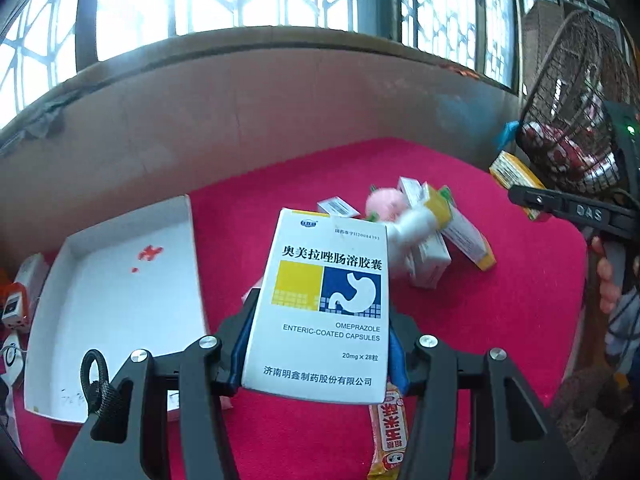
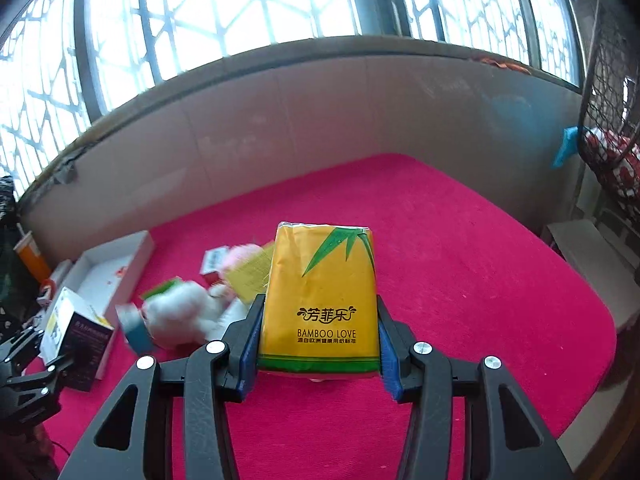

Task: Organize objects
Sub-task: 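Carry the Omeprazole box and yellow tissue pack with both grippers toward the white tray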

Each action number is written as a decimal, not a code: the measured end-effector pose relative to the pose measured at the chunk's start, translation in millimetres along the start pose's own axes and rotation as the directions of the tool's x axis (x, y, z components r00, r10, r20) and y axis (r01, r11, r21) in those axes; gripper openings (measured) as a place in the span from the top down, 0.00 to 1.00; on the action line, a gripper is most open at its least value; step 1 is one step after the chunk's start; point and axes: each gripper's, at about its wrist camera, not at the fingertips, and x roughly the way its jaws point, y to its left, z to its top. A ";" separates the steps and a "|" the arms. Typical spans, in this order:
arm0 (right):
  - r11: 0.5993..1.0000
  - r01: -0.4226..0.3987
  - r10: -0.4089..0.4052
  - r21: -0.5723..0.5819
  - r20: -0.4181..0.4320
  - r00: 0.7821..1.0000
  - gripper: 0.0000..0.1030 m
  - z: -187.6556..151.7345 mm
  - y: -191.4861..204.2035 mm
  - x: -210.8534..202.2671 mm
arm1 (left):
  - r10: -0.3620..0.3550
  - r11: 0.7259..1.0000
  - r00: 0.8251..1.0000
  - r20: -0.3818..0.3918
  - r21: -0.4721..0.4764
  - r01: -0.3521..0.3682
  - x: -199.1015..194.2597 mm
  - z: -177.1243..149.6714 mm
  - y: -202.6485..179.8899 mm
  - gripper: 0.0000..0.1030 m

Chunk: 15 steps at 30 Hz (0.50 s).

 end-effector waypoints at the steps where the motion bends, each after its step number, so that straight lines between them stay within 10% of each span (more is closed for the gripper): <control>1: 1.000 -0.008 0.008 -0.008 0.004 1.000 0.49 1.5 5.4 -2.4 | 0.009 1.000 1.000 0.008 -0.008 -0.009 -2.4 0.4 2.1 0.49; 15: 0.994 -0.073 0.073 -0.079 0.005 0.997 0.49 8.4 54.8 -10.0 | 0.090 0.988 0.994 0.064 -0.128 -0.082 -16.5 -0.3 36.6 0.49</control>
